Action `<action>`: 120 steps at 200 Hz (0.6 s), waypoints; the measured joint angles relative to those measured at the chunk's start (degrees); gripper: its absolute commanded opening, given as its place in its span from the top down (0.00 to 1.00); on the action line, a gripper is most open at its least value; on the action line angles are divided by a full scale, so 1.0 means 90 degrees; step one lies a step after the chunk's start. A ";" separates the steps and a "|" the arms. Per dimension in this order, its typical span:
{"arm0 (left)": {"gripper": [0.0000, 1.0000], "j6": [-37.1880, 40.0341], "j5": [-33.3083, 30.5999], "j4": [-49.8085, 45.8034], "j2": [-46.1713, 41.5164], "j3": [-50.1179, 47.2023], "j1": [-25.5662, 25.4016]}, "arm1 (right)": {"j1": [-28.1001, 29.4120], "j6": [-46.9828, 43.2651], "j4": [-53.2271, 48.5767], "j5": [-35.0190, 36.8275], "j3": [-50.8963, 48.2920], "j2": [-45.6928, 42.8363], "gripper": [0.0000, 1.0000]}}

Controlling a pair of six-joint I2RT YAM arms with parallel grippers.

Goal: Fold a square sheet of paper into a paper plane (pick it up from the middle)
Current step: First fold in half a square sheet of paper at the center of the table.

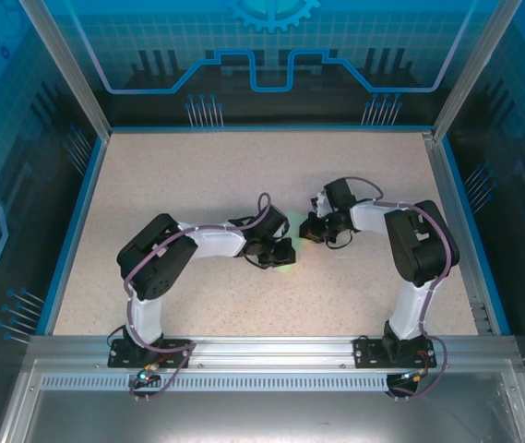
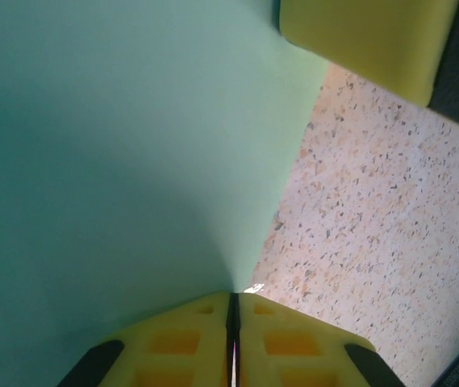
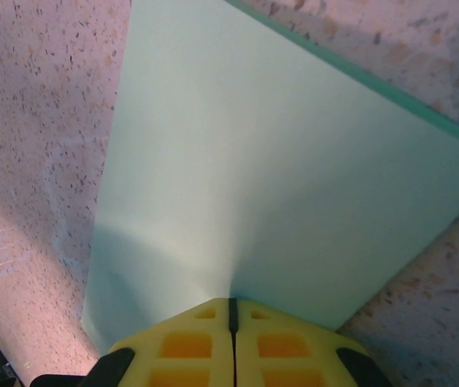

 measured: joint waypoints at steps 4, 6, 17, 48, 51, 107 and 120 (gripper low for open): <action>0.88 -0.0002 0.0000 0.0002 -0.0024 -0.0029 0.0000 | 0.0000 -0.0002 -0.0053 -0.0002 0.0046 0.0024 0.92; 0.87 -0.0005 0.0000 0.0000 -0.0039 -0.0041 0.0000 | 0.0000 -0.0002 -0.0058 -0.0002 0.0061 0.0032 0.92; 0.83 -0.0046 0.0000 -0.0051 -0.0126 -0.0112 0.0000 | 0.0017 -0.0027 -0.0155 0.0046 0.0197 0.0090 0.92; 0.68 -0.0177 -0.0007 -0.0267 -0.0687 -0.0287 0.0027 | 0.0214 -0.0226 -0.0323 0.0532 0.0661 0.0260 0.91; 0.67 -0.0209 -0.0007 -0.0267 -0.0755 -0.0299 0.0039 | 0.0250 -0.0257 -0.0340 0.0559 0.0702 0.0282 0.91; 0.50 -0.0529 -0.0080 -0.0255 -0.2079 -0.0998 0.1212 | 0.0950 -0.0891 -0.0962 0.0760 0.1515 0.0658 0.82; 0.45 -0.0619 -0.0129 -0.0306 -0.2089 -0.1214 0.1452 | 0.1032 -0.0923 -0.1069 0.0882 0.1598 0.0590 0.79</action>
